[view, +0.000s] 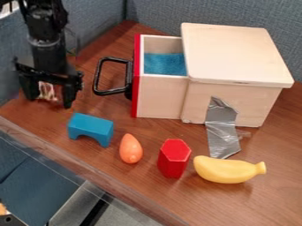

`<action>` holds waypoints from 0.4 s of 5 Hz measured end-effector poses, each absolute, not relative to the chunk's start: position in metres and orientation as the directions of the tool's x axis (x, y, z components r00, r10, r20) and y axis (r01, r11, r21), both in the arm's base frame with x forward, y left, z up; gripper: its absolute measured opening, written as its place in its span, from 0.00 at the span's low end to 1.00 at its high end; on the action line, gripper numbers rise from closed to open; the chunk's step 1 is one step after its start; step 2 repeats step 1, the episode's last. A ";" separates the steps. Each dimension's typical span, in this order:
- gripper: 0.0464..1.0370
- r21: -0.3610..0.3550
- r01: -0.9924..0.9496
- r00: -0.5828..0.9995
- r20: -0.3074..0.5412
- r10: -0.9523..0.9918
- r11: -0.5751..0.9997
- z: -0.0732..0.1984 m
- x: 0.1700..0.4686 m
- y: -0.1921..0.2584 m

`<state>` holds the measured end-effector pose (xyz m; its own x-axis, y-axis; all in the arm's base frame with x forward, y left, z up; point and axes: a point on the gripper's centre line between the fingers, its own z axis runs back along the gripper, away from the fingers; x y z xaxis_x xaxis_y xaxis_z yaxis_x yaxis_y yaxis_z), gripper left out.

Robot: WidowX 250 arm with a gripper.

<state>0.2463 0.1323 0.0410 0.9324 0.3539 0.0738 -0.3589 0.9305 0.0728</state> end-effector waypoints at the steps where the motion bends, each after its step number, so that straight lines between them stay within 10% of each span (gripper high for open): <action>1: 0.96 0.071 -0.251 0.967 0.065 0.247 0.965 0.061 0.254 0.131; 2: 0.96 0.071 -0.251 0.967 0.065 0.247 0.965 0.061 0.254 0.131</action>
